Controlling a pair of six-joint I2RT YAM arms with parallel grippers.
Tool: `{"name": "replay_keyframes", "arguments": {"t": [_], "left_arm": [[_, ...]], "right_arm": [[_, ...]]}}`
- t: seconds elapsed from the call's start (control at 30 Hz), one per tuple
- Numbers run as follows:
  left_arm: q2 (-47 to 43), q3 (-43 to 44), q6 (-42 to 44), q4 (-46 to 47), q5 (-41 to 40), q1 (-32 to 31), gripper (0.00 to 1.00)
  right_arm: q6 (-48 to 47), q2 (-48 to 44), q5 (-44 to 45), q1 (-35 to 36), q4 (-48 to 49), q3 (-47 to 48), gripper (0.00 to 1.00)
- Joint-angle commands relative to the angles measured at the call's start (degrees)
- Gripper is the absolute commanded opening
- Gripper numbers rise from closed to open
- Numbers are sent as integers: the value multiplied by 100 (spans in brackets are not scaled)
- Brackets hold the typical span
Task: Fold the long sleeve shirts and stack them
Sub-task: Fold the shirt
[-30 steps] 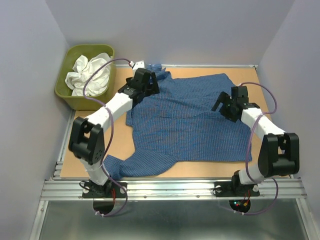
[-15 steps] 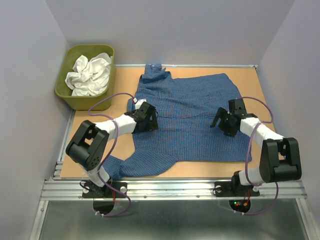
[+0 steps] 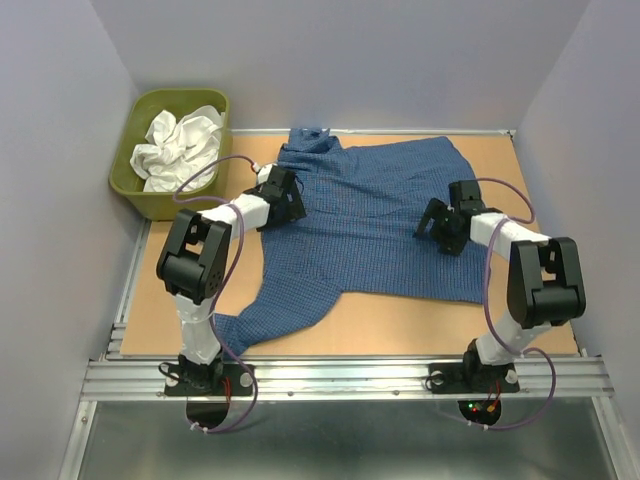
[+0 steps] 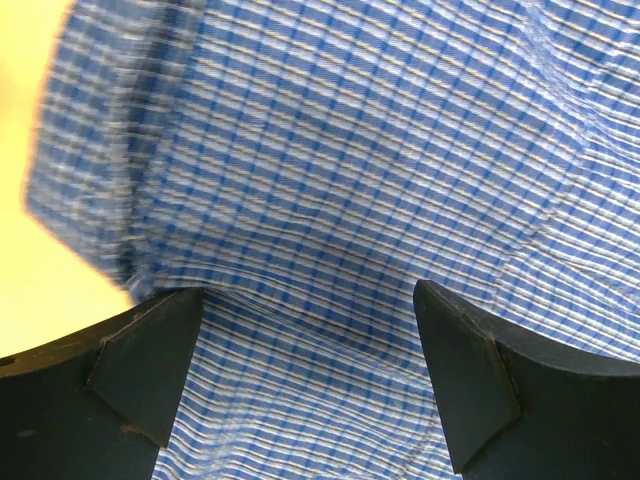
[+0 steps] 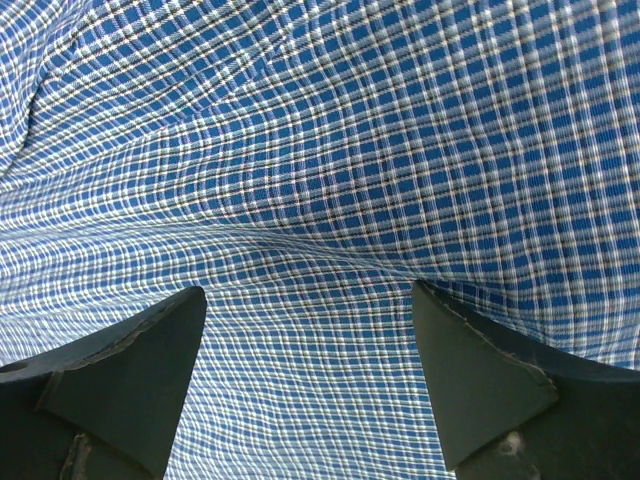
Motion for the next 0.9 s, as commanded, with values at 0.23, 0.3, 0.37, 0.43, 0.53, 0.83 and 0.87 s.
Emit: {"name": "replay_keyframes", "arguments": {"t": [0.23,0.3,0.37,0.43,0.53,0.83,0.87], "left_arm": [[-1503,-425,-15,-643,117,195,99],[-2221,-830,-156,-695,143,186,99],[-2620,-1480,-315,-783,222,186,99],[-3051,-2058,-420,-871,458,186,99],[-3359,-2683,-543,-959,661,186,99],[-3396,-3512,-763,-634,1215,168,92],[-3343,-3512,-737,-591,1259,168,91]], "right_arm": [[84,-523,866,18,-100,245,97],[127,-981,1182,1,-451,122,100],[224,-1262,1605,-60,-671,-115,100],[408,-1665,1790,-174,-1014,-352,100],[698,-2027,2010,-271,-1313,-493,100],[1472,-2388,2265,-518,-1947,-986,100],[1525,-2415,2256,-544,-1947,-1038,100]]}}
